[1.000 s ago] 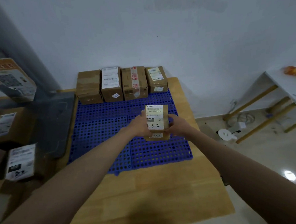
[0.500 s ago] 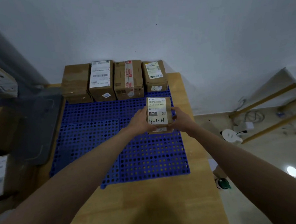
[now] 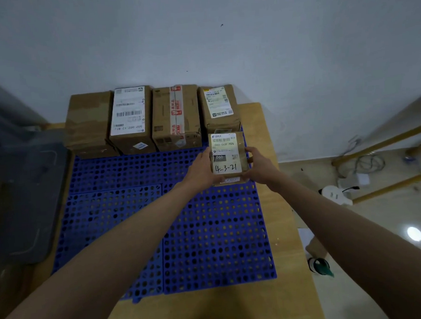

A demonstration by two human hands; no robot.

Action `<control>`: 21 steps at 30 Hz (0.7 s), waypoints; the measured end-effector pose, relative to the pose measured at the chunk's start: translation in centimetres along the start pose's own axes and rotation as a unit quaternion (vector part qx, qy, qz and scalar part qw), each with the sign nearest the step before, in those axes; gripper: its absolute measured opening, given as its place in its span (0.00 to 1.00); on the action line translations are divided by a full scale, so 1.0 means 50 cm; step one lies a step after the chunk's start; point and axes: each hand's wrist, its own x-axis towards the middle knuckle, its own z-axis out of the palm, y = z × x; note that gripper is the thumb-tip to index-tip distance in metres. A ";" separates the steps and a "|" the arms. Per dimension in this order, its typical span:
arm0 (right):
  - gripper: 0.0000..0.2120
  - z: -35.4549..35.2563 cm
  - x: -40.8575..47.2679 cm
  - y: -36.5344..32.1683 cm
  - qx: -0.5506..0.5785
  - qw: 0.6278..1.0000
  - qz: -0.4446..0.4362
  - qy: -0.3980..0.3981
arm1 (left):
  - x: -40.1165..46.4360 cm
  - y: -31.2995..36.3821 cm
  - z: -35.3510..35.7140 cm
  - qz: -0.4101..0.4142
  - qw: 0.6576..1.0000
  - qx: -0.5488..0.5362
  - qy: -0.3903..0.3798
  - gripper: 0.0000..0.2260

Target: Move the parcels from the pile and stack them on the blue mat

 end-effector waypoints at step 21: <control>0.45 0.041 0.040 0.054 0.001 0.999 -0.012 0.040 | 0.030 -0.041 0.029 -0.057 0.998 -0.012 -0.033 0.53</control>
